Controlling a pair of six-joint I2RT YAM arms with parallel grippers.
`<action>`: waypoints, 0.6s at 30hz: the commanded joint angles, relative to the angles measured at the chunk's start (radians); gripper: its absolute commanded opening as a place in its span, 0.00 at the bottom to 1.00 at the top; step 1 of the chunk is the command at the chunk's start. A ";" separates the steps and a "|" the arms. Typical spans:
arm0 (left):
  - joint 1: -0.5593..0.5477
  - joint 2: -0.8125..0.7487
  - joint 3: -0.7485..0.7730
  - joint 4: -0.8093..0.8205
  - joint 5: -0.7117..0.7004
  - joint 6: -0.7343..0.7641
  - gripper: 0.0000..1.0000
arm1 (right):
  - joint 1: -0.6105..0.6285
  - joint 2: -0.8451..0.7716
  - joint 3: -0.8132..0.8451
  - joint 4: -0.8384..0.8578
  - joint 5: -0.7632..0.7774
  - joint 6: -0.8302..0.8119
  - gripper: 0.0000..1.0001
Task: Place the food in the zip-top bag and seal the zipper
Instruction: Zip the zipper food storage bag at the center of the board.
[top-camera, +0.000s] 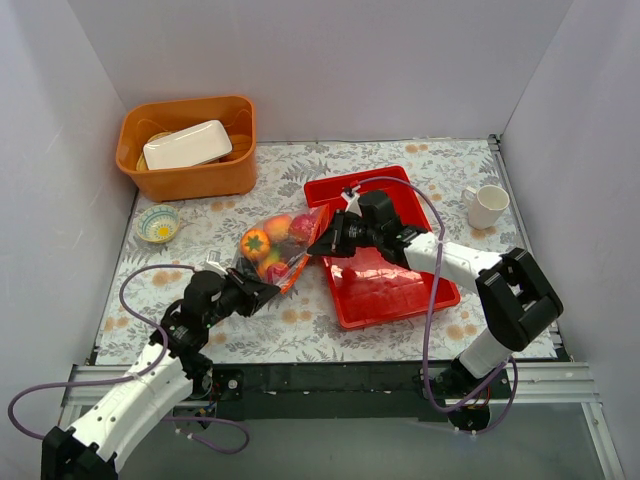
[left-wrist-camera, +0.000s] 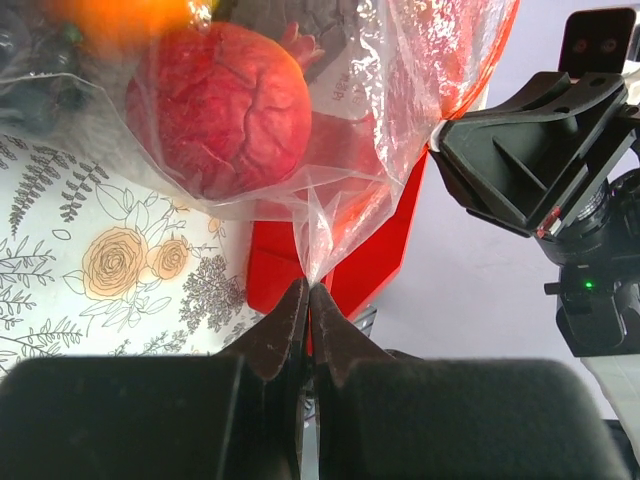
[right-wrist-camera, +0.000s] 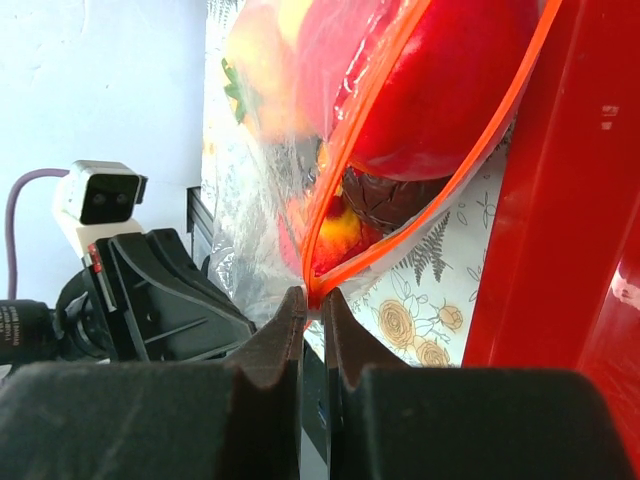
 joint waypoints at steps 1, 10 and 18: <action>-0.001 0.010 0.055 -0.119 -0.055 0.056 0.00 | -0.035 0.012 0.057 0.008 0.023 -0.046 0.04; -0.001 -0.058 0.044 -0.209 -0.056 0.027 0.00 | -0.082 0.007 0.049 0.023 0.008 -0.048 0.04; -0.002 -0.065 0.064 -0.245 -0.064 0.029 0.00 | -0.131 0.010 0.036 0.049 -0.018 -0.036 0.04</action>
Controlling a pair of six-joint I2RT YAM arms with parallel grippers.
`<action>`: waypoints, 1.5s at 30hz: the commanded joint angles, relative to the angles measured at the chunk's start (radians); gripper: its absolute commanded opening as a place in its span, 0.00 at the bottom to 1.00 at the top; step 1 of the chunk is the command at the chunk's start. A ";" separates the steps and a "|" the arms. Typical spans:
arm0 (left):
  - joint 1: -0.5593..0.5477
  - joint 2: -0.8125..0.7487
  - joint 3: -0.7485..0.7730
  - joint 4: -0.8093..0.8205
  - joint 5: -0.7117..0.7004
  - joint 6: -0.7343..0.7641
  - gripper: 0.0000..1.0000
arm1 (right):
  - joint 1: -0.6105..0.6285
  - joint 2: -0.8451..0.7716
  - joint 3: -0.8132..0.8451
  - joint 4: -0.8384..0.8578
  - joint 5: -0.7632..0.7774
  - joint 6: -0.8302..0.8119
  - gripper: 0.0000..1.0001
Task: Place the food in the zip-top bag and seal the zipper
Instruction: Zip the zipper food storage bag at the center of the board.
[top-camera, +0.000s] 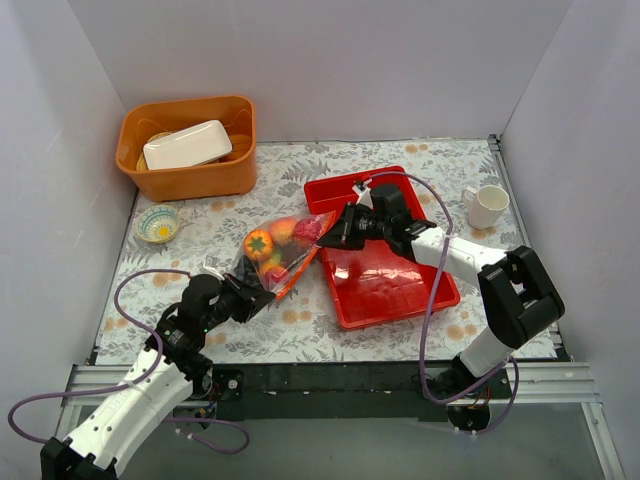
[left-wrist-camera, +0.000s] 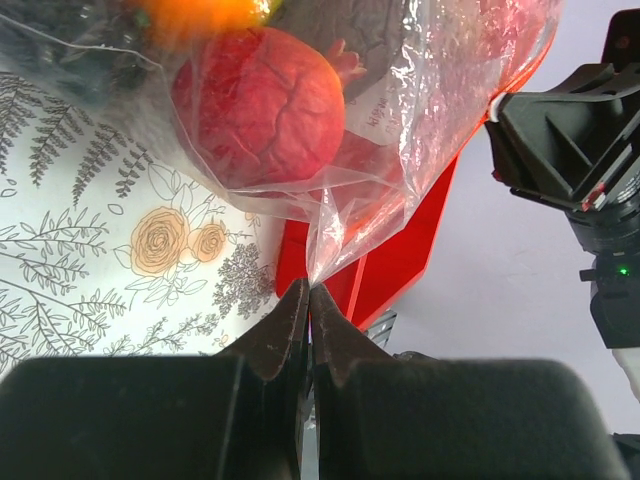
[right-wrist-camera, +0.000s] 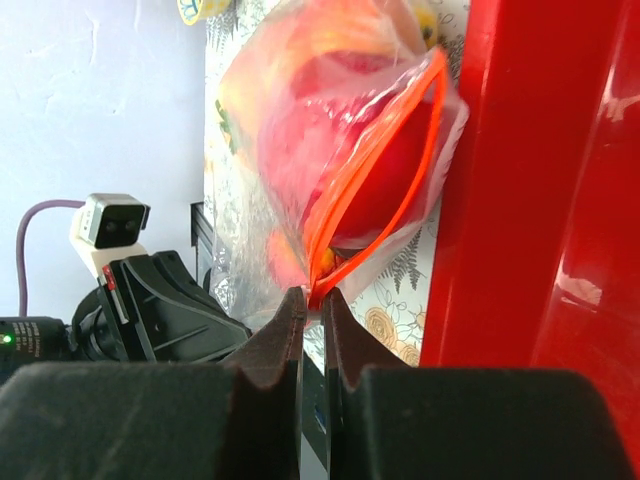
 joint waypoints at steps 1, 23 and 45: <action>-0.002 -0.011 0.034 -0.098 -0.029 0.007 0.00 | -0.053 0.002 0.021 0.065 0.032 -0.015 0.04; -0.001 -0.059 0.042 -0.157 -0.055 -0.005 0.00 | -0.179 0.035 0.043 0.070 -0.014 -0.036 0.04; -0.001 -0.077 0.035 -0.169 -0.062 -0.016 0.00 | -0.248 0.068 0.059 0.090 -0.029 -0.043 0.06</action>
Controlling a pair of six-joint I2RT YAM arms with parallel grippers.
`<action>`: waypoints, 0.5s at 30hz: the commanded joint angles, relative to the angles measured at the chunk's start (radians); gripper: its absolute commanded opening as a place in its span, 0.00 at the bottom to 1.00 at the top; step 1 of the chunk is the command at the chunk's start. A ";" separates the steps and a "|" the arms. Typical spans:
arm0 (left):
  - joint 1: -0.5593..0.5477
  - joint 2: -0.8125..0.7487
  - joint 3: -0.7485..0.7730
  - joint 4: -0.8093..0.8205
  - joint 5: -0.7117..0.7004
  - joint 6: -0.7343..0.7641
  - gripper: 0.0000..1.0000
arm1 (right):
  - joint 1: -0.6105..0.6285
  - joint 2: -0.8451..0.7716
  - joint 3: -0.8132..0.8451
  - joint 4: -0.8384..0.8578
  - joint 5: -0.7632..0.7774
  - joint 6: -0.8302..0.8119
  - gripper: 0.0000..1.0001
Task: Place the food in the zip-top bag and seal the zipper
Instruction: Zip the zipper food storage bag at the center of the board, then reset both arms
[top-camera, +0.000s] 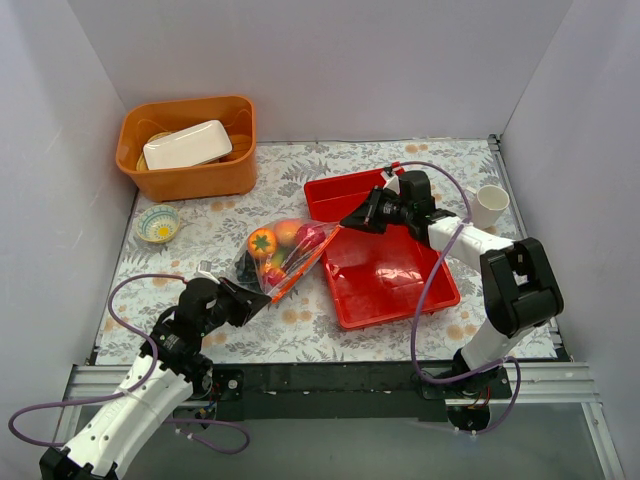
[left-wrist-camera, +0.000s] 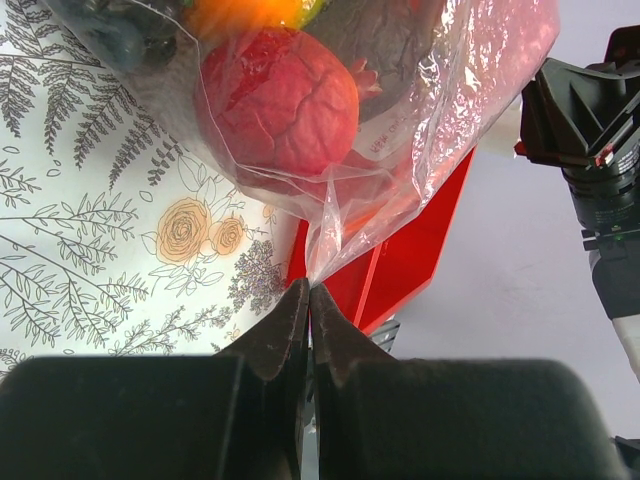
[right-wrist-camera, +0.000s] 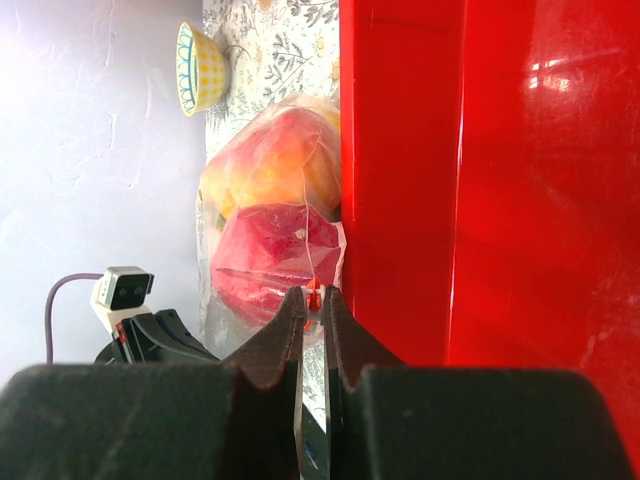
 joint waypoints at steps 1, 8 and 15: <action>-0.002 -0.012 0.022 -0.054 -0.027 -0.001 0.00 | -0.036 0.019 0.037 0.077 0.049 -0.016 0.07; -0.002 0.000 0.033 0.000 -0.011 0.038 0.00 | -0.046 0.000 0.071 -0.001 0.083 -0.108 0.51; -0.001 -0.009 0.070 -0.020 -0.045 0.078 0.13 | -0.082 -0.047 0.145 -0.188 0.232 -0.242 0.66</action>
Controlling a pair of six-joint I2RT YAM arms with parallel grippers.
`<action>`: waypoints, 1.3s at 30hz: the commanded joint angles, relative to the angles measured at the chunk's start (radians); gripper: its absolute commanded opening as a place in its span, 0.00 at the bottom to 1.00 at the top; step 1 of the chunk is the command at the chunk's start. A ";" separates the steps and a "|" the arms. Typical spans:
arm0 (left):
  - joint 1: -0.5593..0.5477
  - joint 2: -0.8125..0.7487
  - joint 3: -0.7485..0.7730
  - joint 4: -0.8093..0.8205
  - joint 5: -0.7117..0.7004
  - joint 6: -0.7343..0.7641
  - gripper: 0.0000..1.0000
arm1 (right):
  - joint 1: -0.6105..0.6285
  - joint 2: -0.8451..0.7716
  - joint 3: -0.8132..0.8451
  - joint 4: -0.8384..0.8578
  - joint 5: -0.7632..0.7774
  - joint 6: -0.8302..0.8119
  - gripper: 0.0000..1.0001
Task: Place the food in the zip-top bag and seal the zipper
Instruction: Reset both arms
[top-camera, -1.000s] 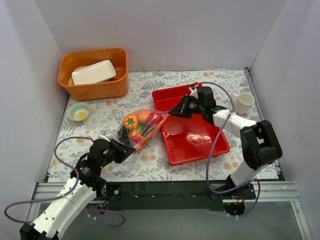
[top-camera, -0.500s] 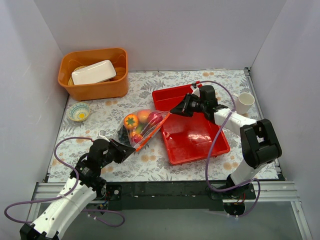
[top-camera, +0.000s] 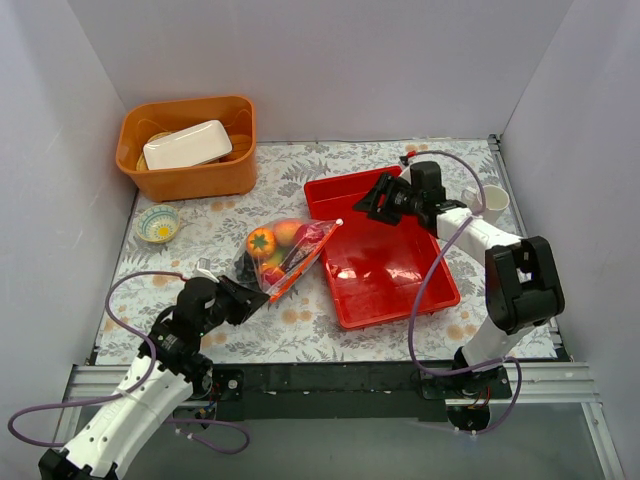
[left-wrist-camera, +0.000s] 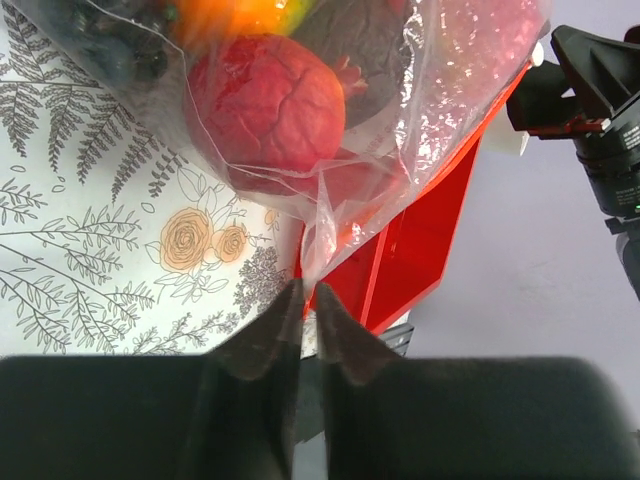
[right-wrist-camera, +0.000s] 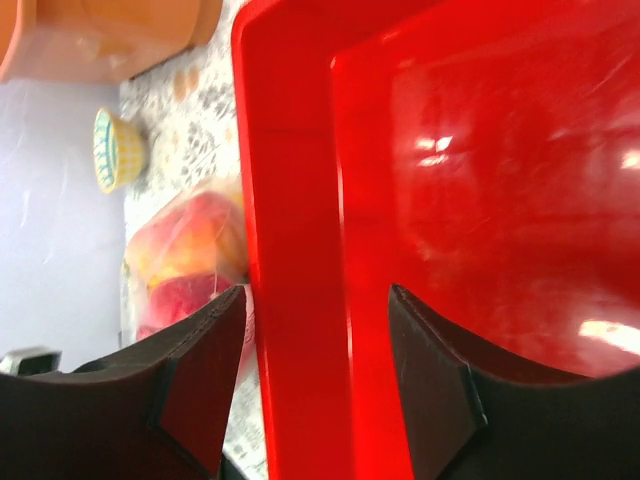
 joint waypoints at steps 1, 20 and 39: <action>-0.001 0.001 0.061 -0.018 -0.033 0.042 0.18 | -0.027 -0.076 0.082 -0.121 0.123 -0.118 0.66; -0.001 0.357 0.502 -0.165 -0.277 0.423 0.98 | -0.085 -0.230 0.045 -0.344 0.276 -0.357 0.71; 0.266 0.854 0.911 -0.035 0.156 0.758 0.98 | -0.197 -0.357 -0.032 -0.486 0.330 -0.511 0.76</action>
